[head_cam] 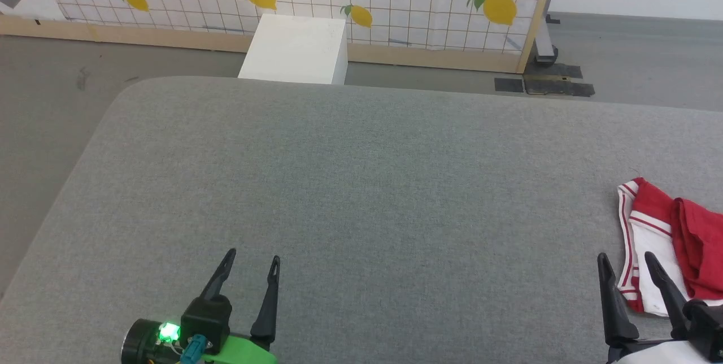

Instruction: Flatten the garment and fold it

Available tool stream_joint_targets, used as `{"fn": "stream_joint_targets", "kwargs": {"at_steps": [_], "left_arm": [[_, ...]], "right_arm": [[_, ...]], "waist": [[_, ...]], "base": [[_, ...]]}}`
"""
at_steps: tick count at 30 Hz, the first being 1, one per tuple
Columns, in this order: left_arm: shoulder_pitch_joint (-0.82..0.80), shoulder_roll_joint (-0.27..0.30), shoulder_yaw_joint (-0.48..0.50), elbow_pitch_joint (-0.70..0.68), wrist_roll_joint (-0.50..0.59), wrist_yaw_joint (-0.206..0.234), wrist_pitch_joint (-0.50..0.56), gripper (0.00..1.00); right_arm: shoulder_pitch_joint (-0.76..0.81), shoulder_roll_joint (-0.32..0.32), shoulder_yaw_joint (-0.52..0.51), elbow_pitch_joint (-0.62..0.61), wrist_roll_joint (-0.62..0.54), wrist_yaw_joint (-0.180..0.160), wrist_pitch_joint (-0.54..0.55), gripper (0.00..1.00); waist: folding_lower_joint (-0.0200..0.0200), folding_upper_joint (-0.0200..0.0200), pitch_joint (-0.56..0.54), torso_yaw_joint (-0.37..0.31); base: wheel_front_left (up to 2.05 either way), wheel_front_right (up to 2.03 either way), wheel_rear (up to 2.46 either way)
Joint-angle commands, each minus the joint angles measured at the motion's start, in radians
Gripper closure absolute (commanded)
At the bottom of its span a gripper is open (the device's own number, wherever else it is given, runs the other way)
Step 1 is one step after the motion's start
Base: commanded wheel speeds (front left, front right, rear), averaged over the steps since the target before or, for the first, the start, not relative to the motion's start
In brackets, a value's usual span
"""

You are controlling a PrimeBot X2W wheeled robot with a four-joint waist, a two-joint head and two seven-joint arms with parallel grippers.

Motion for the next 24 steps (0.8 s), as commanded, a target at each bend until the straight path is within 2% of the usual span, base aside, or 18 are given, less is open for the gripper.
{"fn": "stream_joint_targets", "kwargs": {"at_steps": [1,7,8,24], "left_arm": [[0.005,0.006,0.001,-0.002,-0.005,0.007,-0.006,0.00],[0.002,0.003,-0.001,0.000,-0.017,0.008,-0.007,0.00],[0.000,0.001,-0.002,0.002,-0.013,0.003,0.000,1.00],[-0.005,-0.011,0.016,-0.007,-0.002,0.002,0.023,1.00]], "right_arm": [[0.000,0.006,-0.003,0.000,-0.004,-0.002,-0.002,0.00],[-0.001,0.009,-0.003,0.001,-0.004,-0.002,-0.001,0.00],[0.000,0.003,-0.003,0.000,0.000,0.000,0.000,1.00],[-0.020,0.004,0.008,0.009,-0.009,0.000,0.010,1.00]], "waist": [[0.0001,0.0000,0.001,-0.001],[0.0001,0.0000,0.003,-0.001],[0.0001,0.0000,0.003,-0.001],[0.0001,0.0000,0.002,-0.012]], "base": [[0.00,0.00,0.00],[0.00,0.00,0.00],[0.00,0.00,0.00],[0.00,0.00,0.00]]}}
